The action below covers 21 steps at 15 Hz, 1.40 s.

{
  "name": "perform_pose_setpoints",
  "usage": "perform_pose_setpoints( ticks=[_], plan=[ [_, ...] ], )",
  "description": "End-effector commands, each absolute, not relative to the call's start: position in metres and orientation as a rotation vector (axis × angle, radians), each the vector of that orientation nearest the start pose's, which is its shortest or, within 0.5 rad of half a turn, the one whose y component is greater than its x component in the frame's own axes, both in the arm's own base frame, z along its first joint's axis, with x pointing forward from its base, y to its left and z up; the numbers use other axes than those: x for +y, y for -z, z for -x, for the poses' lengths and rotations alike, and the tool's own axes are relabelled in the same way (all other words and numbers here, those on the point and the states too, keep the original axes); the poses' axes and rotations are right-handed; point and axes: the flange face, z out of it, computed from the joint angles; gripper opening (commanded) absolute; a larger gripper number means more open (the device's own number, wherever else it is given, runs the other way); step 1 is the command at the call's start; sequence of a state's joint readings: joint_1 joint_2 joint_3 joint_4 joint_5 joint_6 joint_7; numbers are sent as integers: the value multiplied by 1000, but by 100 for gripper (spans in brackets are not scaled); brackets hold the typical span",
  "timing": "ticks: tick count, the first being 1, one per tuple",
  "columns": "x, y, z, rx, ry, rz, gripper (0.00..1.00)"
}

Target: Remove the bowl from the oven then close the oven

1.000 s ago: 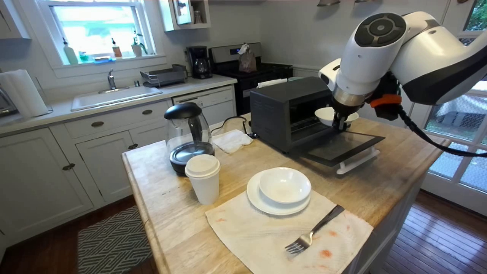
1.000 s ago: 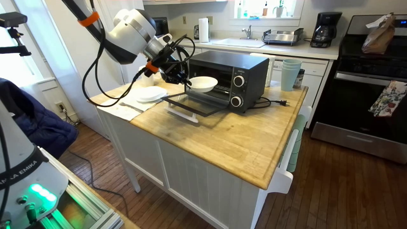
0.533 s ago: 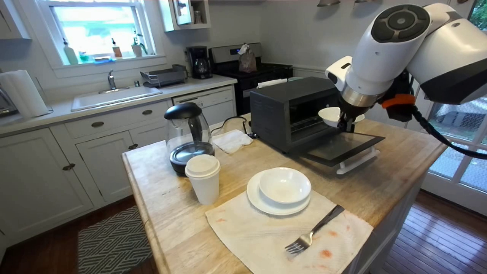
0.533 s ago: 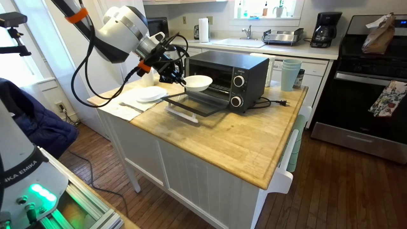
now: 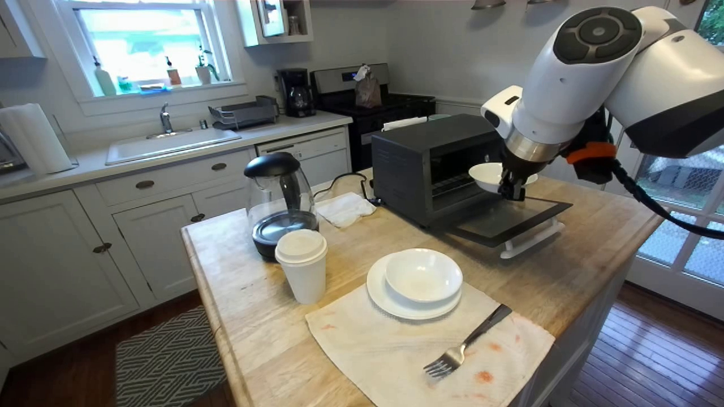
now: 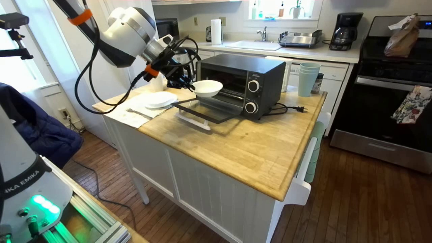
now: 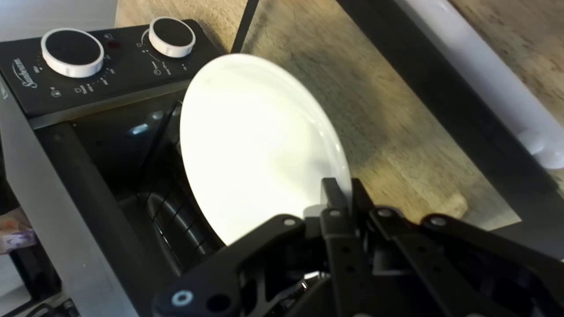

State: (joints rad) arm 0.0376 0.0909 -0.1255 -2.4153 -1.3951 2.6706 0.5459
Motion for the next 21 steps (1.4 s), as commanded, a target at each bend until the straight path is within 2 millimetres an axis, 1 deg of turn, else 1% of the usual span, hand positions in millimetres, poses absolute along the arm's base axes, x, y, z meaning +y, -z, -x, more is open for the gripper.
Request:
perform_pose_setpoints(
  ticks=[1, 3, 7, 13, 17, 19, 21],
  plan=[
    [11, -280, -472, 845, -378, -2334, 2],
    [26, -277, -464, 892, -372, -2324, 2],
    [65, -277, -447, 1053, -400, -2279, 2],
    [123, -275, -429, 1295, -442, -2204, 2],
    [152, -269, -423, 1438, -482, -2166, 2],
    [163, -269, -422, 1498, -503, -2142, 2],
    [169, -263, -423, 1550, -504, -2134, 2]
  ],
)
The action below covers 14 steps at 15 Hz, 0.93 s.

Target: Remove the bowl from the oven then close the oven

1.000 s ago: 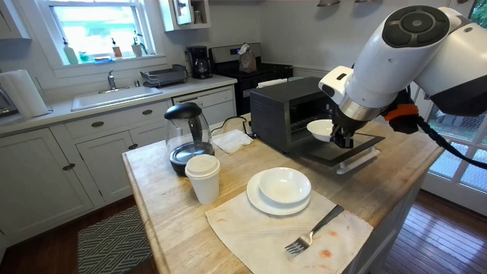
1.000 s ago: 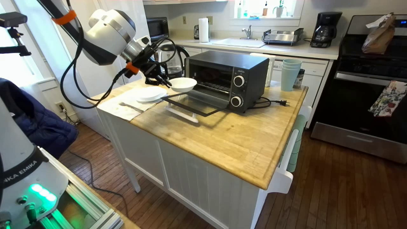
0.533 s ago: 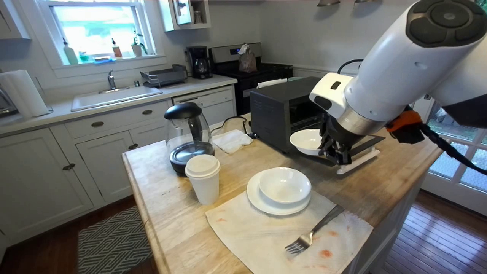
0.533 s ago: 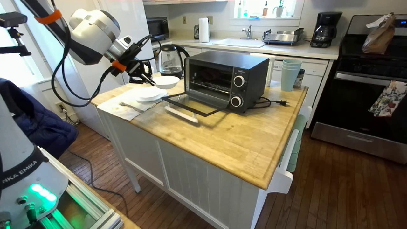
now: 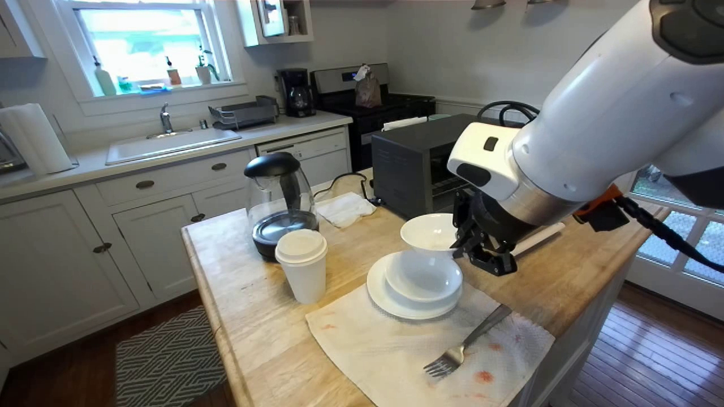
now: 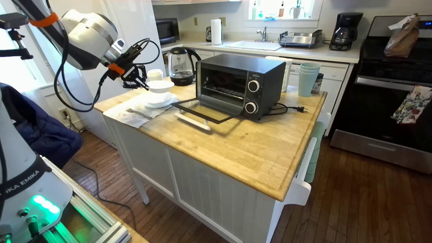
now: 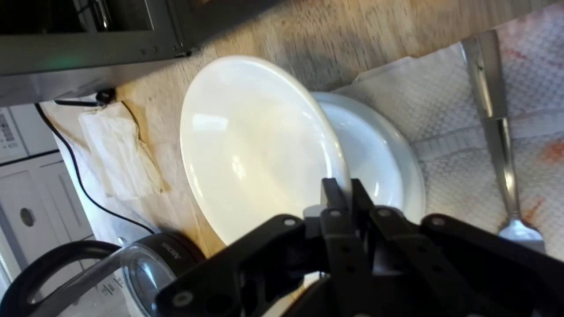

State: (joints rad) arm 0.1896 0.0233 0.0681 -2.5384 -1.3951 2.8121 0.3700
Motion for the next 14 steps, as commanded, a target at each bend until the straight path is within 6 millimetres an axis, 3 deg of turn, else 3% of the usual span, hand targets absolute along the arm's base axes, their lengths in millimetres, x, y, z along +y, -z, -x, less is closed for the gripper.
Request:
perform_pose_setpoints(
  ticks=[1, 14],
  plan=[
    [171, -260, -424, -2089, 672, 2838, 2],
    [176, -237, -434, -2230, 623, 2711, 2]
  ],
)
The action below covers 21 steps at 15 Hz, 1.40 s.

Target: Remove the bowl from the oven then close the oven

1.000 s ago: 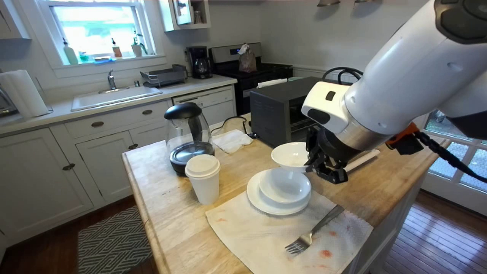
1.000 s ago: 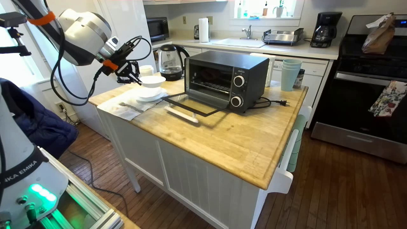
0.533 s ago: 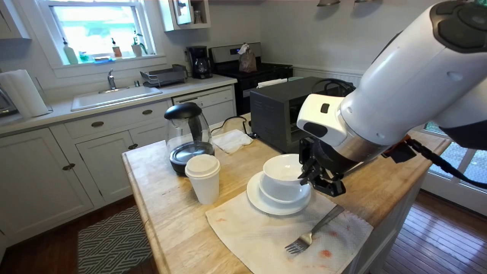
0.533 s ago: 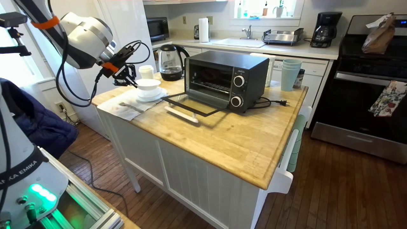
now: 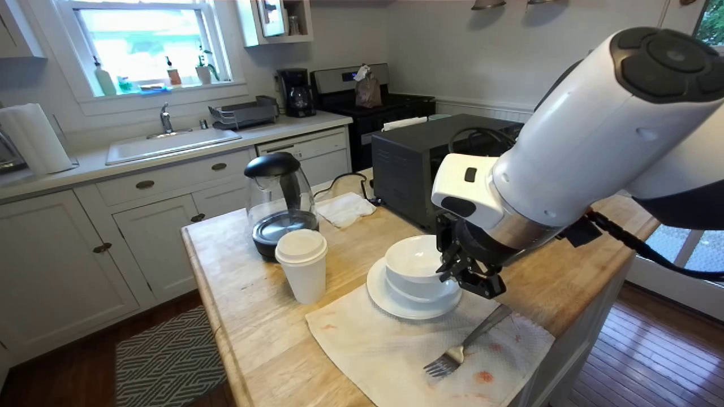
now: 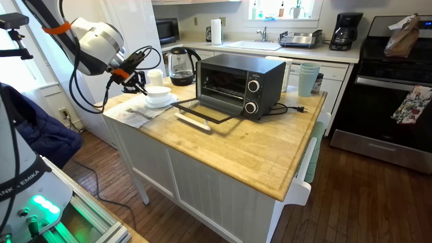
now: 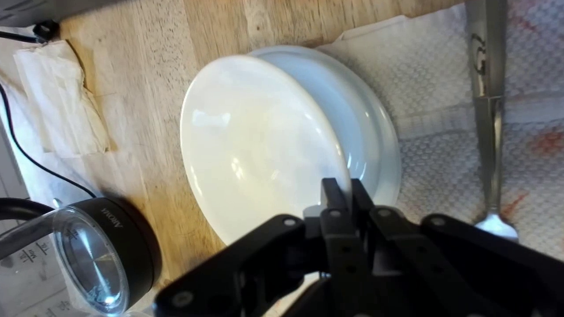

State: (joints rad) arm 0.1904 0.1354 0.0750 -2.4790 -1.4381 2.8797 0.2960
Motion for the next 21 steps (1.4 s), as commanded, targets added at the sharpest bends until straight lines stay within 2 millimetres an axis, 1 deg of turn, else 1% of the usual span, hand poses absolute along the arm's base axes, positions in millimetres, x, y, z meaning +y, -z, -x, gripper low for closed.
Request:
perform_pose_setpoints(
  ticks=[1, 11, 18, 19, 20, 21],
  plan=[
    [176, -235, -435, -2238, 620, 2711, 2],
    [171, -222, -443, -2293, 603, 2672, 2],
    [172, -215, -442, -2306, 589, 2644, 2],
    [171, -215, -442, -2305, 589, 2641, 7],
    [172, -216, -442, -2305, 592, 2639, 32],
    [172, -217, -442, -2304, 597, 2638, 33]
  ],
)
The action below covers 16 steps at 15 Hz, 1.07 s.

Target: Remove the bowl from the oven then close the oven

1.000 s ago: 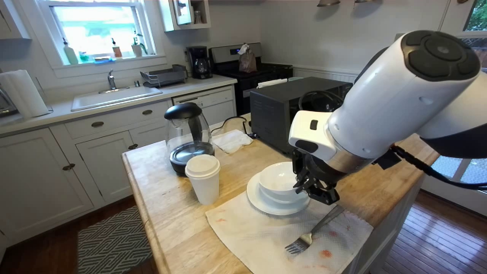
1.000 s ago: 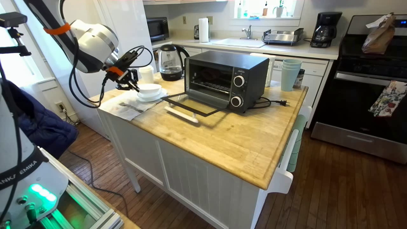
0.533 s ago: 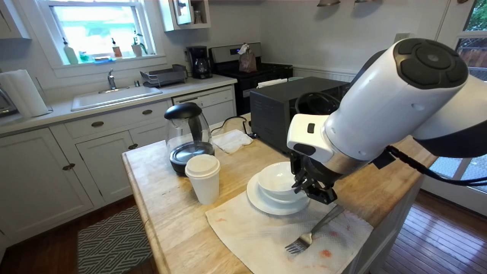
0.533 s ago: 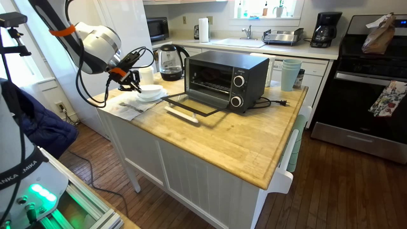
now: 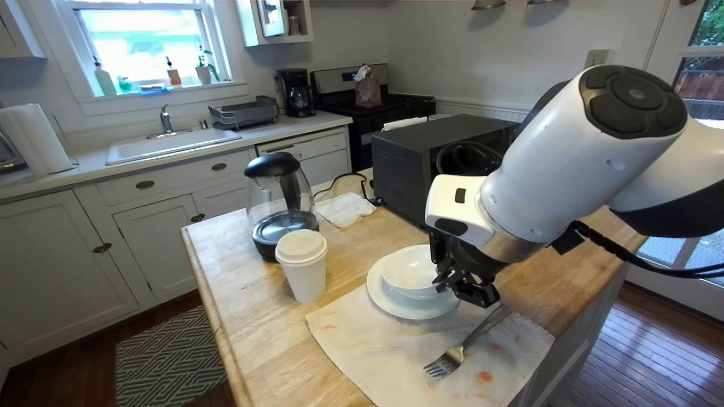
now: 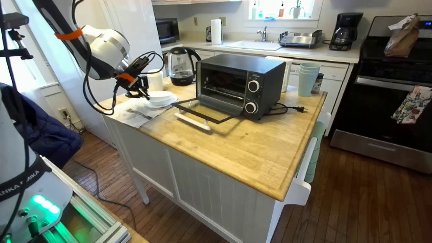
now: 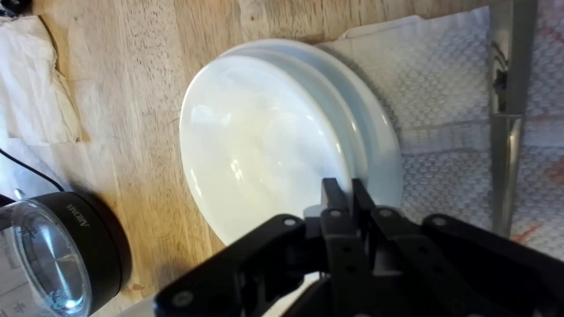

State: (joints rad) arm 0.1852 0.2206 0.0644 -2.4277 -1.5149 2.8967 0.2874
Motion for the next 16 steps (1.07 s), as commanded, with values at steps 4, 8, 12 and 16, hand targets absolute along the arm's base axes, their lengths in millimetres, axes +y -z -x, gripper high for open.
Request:
perform_pose_setpoints(
  ticks=[4, 8, 12, 16],
  plan=[
    [174, -220, -438, -2299, 609, 2617, 60],
    [172, -229, -437, -2226, 598, 2694, 88],
    [156, -244, -446, -1987, 574, 2931, 100],
    [130, -263, -462, -1811, 600, 3184, 100]
  ],
)
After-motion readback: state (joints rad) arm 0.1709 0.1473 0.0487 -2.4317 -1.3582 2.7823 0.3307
